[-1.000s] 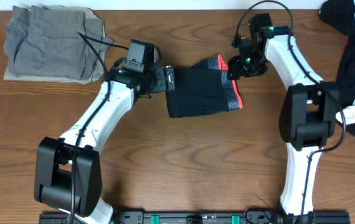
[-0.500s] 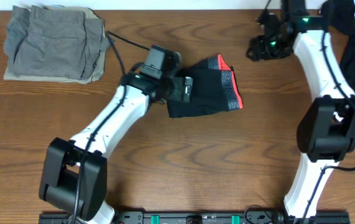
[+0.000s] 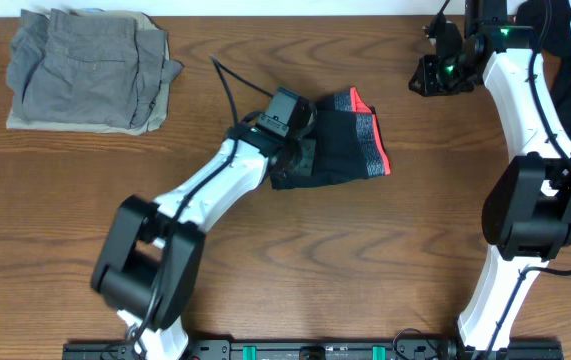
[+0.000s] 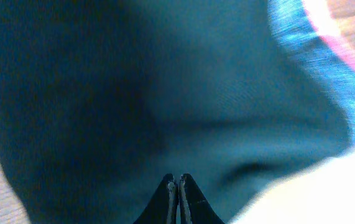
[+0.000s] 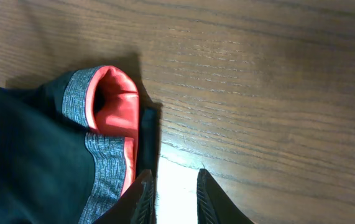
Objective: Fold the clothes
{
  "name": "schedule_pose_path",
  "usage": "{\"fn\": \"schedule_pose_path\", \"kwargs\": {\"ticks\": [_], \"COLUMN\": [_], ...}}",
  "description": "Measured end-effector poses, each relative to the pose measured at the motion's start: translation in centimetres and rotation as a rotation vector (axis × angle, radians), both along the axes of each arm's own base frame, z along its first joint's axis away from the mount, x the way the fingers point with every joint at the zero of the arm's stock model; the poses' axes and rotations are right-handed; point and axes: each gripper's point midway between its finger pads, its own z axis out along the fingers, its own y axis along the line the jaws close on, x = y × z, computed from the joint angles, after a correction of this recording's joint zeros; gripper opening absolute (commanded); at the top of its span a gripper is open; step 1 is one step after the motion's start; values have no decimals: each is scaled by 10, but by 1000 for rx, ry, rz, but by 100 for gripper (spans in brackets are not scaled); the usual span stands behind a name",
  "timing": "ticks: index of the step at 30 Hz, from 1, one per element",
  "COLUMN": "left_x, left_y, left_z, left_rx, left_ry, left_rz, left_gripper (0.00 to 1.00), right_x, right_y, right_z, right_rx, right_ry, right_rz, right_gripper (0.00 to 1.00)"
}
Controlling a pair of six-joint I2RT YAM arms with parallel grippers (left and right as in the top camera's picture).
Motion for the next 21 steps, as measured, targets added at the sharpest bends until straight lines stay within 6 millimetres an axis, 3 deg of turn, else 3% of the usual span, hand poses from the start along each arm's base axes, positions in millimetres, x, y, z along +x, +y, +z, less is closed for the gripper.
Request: {"fn": "schedule_pose_path", "kwargs": {"ticks": [5,10,16,21], "left_x": [-3,6,39,77], "left_y": [8,21,72,118], "left_z": [-39,-44,-42,-36], "left_rx": [68,145,299,372], "left_ry": [69,28,-77,-184], "left_rz": [20,29,94,177], "left_gripper": [6,6,8,24], "right_x": [0,1,1,2], "right_y": [0,0,0,0], "right_z": [0,0,1,1], "right_rx": [0,-1,-1,-1], "right_ry": [-2,-6,-7,-10], "right_rz": [0,0,0,0], "right_gripper": [24,25,27,28]}}
